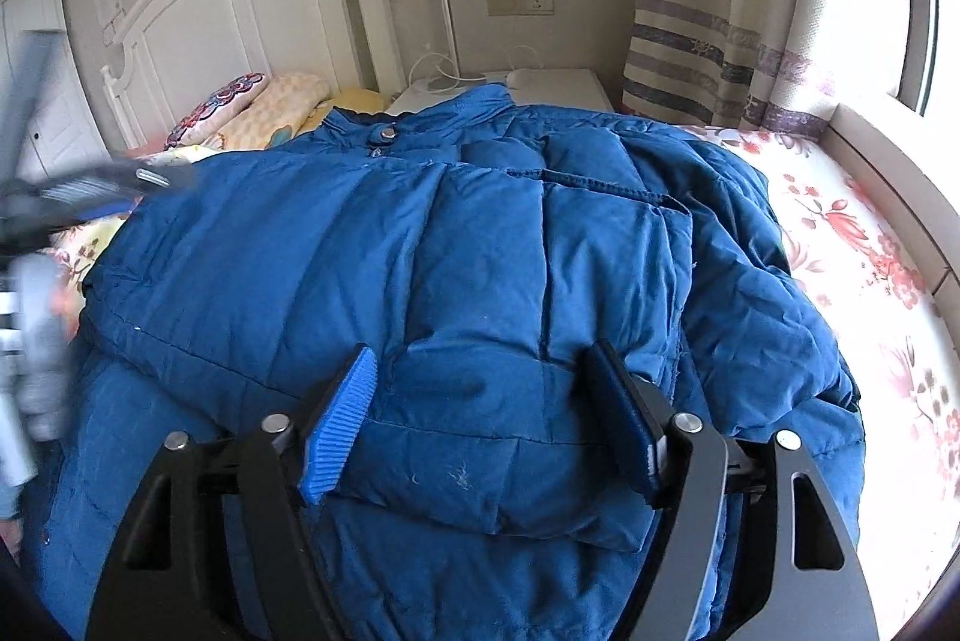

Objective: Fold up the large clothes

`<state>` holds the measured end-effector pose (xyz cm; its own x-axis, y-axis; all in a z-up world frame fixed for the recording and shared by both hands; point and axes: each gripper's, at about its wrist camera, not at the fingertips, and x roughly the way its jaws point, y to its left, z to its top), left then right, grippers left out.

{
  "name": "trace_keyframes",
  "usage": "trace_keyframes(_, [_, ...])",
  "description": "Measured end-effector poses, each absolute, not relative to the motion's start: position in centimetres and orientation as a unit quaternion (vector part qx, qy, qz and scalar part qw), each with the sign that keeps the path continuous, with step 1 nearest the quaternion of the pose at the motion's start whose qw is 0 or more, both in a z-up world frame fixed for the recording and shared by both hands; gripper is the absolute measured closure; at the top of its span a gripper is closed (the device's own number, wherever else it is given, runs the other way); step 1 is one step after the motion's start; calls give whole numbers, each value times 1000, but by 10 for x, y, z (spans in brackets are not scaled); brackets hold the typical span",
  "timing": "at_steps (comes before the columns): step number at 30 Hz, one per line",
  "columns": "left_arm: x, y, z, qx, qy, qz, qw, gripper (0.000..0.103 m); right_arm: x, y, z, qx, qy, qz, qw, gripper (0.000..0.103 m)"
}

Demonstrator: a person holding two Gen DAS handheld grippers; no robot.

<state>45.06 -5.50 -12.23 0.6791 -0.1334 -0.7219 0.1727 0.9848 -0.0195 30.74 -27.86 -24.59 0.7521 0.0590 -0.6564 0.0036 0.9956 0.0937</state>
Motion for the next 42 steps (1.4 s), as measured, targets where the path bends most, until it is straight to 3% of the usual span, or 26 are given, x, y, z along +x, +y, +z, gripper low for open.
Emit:
trace_keyframes(2, [466, -65, -154, 54, 393, -77, 915, 2, 307, -279, -246, 48, 350, 21, 935, 30])
trace_keyframes(10, [464, -63, -158, 39, 388, -80, 917, 2, 299, -277, -230, 71, 342, 27, 937, 30])
trace_keyframes(15, [459, -62, -159, 36, 385, -80, 919, 2, 306, -250, -190, -16, 285, 31, 958, 30])
trace_keyframes(20, [459, -59, -159, 28, 380, -84, 921, 2, 362, -259, -250, -37, 372, 4, 927, 27])
trace_keyframes(25, [459, -57, -159, 20, 378, -87, 922, 2, 363, -254, -249, -46, 367, -6, 929, 27])
trace_keyframes(30, [460, -56, -161, 16, 377, -89, 922, 2, 330, -272, -222, 25, 318, -42, 947, 27])
trace_keyframes(33, [459, -55, -161, 14, 376, -90, 922, 2, 337, -264, -243, -16, 371, -42, 927, 16])
trace_keyframes(36, [459, -55, -161, 11, 374, -90, 923, 2, 342, -265, -249, -16, 379, -26, 925, 12])
trace_keyframes(42, [447, -46, -154, -1, 363, -90, 928, 3, 334, -275, -242, 12, 376, -3, 927, 14])
